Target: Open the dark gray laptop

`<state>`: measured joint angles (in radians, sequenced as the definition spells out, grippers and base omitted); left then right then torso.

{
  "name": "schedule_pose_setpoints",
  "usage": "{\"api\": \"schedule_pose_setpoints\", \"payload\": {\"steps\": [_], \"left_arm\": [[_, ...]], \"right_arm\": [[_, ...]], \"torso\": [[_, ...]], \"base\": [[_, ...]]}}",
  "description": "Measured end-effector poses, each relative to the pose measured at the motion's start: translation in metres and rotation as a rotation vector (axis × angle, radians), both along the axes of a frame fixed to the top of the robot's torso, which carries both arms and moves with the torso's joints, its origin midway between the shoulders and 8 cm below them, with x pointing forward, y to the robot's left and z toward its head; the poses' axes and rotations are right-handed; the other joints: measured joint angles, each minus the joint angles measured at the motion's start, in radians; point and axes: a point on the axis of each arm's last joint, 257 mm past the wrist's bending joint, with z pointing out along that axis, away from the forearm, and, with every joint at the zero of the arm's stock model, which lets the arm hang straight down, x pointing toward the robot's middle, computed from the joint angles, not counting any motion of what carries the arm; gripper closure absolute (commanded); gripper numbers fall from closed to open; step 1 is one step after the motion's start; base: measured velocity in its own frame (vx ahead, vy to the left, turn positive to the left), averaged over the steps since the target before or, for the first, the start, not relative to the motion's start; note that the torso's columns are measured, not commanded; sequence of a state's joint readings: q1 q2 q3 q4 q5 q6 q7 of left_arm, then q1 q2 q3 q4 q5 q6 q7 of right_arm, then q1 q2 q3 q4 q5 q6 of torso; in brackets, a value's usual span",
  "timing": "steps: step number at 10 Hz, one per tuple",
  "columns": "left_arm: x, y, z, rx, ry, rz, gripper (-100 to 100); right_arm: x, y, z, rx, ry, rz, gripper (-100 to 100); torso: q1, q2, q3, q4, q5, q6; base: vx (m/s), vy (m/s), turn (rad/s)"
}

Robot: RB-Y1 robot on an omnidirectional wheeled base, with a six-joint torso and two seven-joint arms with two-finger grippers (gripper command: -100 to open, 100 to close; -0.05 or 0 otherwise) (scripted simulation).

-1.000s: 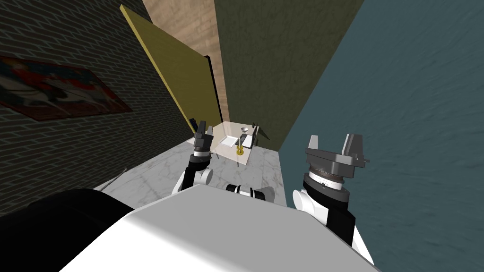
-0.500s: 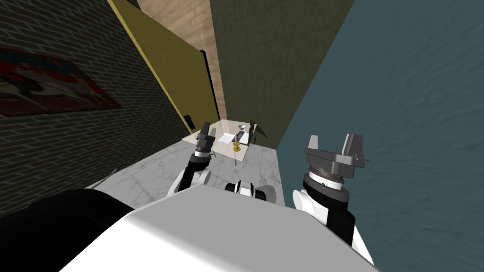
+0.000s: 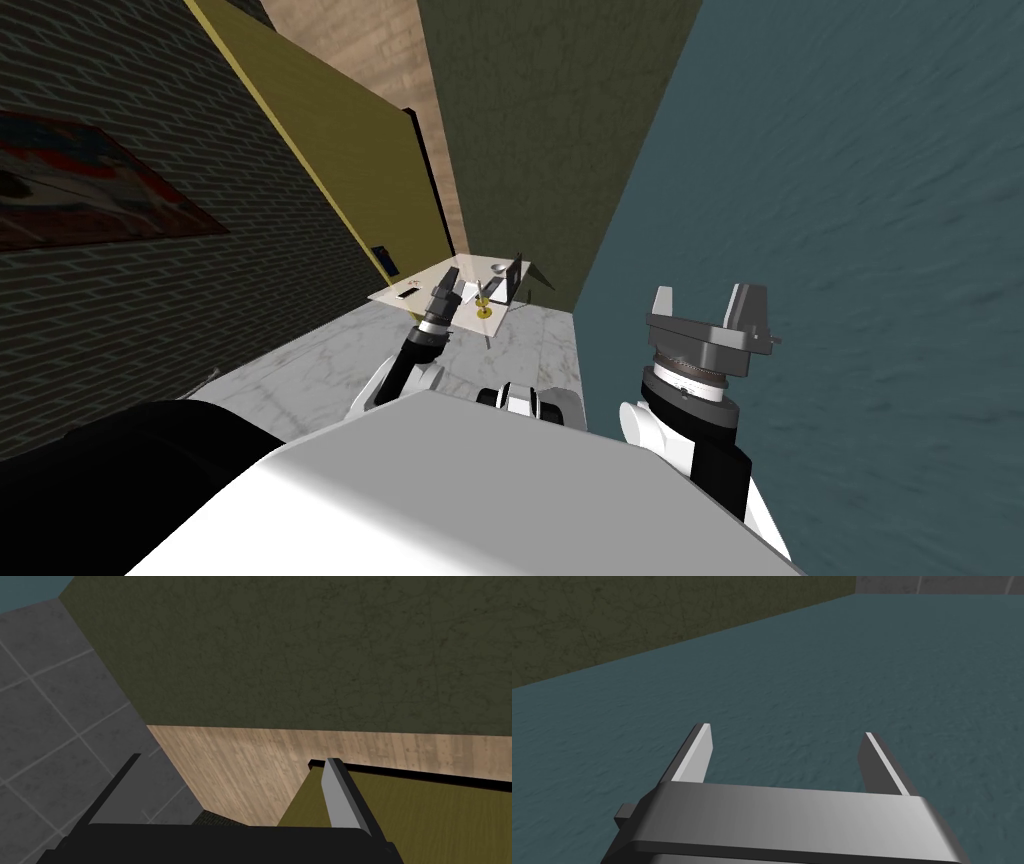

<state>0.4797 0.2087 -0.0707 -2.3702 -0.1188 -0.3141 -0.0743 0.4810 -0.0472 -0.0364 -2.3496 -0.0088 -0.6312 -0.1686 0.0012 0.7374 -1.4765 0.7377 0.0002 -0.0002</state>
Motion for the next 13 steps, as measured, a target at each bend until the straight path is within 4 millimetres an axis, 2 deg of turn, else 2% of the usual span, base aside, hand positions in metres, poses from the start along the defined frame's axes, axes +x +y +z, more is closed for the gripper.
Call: {"api": "schedule_pose_setpoints", "payload": {"steps": [2, 5, 8, 13], "left_arm": [[0.006, -0.001, -0.02, 0.018, 0.07, -0.005, -100], [0.014, 0.003, -0.039, 0.044, 0.149, -0.005, -100], [0.025, 0.016, -0.071, 0.085, 0.249, 0.018, -100], [0.036, 0.035, -0.109, 0.167, 0.36, 0.074, -100]], "right_arm": [[0.0, 0.0, 0.0, 0.0, 0.0, 0.0, 0], [0.0, 0.0, 0.0, 0.0, 0.0, 0.0, 0], [0.0, 0.0, 0.0, 0.0, 0.0, 0.0, 0], [0.0, 0.0, 0.0, 0.0, 0.0, 0.0, 0]], "torso": [[-0.001, 0.0, 0.0, 0.0, 0.0, 0.0], [0.0, 0.0, 0.0, 0.0, 0.0, 0.0], [-0.001, -0.002, -0.001, 0.0, 0.0, 0.0], [-0.002, -0.001, 0.0, 0.0, -0.001, 0.0]], "base": [[0.01, -0.138, -0.06], [0.023, -0.095, -0.058], [0.077, -0.078, -0.051], [0.106, -0.025, -0.044]]}}
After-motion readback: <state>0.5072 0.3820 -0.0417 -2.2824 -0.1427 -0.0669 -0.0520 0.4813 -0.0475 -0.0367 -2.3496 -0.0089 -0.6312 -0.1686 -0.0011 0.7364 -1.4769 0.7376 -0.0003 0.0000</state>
